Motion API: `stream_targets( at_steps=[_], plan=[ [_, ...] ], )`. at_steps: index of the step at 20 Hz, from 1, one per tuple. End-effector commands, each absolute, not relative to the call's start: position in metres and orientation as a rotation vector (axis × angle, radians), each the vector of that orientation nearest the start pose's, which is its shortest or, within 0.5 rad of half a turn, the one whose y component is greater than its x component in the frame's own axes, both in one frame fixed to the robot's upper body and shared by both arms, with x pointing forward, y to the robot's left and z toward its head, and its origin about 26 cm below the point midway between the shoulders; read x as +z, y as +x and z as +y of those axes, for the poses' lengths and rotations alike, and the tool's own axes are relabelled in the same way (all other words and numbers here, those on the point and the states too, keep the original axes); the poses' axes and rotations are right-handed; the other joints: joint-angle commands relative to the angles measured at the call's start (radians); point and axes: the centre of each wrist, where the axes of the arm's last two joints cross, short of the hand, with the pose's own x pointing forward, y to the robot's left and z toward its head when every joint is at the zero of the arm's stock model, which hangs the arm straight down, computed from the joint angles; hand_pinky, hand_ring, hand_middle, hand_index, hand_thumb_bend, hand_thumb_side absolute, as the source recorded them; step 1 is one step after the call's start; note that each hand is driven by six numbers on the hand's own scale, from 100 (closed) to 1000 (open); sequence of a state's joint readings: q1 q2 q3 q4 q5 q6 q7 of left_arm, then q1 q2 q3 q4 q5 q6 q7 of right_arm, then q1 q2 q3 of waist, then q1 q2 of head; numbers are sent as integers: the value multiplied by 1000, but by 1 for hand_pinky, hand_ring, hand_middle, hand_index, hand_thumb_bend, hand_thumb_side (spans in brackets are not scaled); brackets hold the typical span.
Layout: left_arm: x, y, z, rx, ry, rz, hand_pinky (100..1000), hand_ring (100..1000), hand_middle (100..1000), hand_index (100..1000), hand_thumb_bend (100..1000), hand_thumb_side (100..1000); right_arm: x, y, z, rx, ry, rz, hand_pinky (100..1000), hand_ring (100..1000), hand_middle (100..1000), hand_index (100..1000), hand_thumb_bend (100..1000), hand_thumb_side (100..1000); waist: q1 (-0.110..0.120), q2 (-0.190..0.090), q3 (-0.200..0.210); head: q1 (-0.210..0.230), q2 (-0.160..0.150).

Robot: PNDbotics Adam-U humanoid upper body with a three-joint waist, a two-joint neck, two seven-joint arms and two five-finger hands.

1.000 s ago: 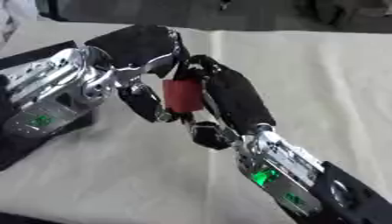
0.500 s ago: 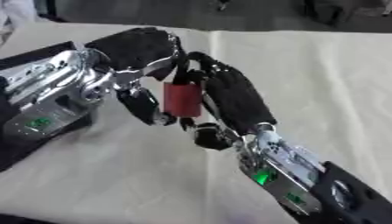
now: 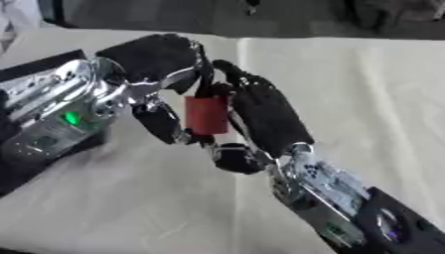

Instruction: Pick up the objects with one hand, pass them to the other hand, and then place them into the box on the other side of the table.

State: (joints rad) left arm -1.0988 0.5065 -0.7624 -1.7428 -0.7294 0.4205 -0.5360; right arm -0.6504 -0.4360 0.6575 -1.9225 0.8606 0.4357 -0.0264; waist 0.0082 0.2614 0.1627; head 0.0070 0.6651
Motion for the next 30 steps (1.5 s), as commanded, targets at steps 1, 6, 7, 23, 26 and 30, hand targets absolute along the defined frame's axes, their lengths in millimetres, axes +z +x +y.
stream_targets(
  at_steps=[1, 6, 7, 23, 26, 30],
  plan=[
    [286, 326, 76, 2524, -1289, 2261, 605, 395, 250, 387, 189, 100, 223, 273, -99, 1147, -941, -2221, 801, 820, 926, 1000, 276, 221, 1, -23, 0, -1, -10],
    [288, 324, 80, 2528, -1296, 2258, 605, 394, 247, 386, 194, 100, 223, 274, -102, 1120, -945, -2198, 800, 818, 924, 1000, 269, 220, 2, -24, -1, 0, -12],
    [288, 324, 81, 2535, -1297, 2254, 605, 394, 247, 386, 195, 100, 222, 274, -102, 1114, -947, -2195, 798, 816, 923, 1000, 258, 220, 2, -24, -1, 0, -12],
    [292, 320, 95, 2600, -1333, 2212, 605, 391, 241, 383, 215, 100, 219, 278, -106, 1055, -998, -2145, 795, 800, 918, 1000, 254, 215, 5, -23, -2, -4, -14],
    [292, 319, 97, 2596, -1343, 2219, 605, 390, 240, 382, 211, 100, 217, 279, -106, 1063, -997, -2143, 797, 800, 918, 1000, 257, 209, 4, -22, -3, -4, -14],
    [292, 321, 101, 2548, -1382, 2255, 603, 389, 237, 380, 211, 100, 217, 278, -105, 1080, -991, -2144, 800, 800, 915, 1000, 266, 201, 4, -22, -5, -5, -16]
  ],
)
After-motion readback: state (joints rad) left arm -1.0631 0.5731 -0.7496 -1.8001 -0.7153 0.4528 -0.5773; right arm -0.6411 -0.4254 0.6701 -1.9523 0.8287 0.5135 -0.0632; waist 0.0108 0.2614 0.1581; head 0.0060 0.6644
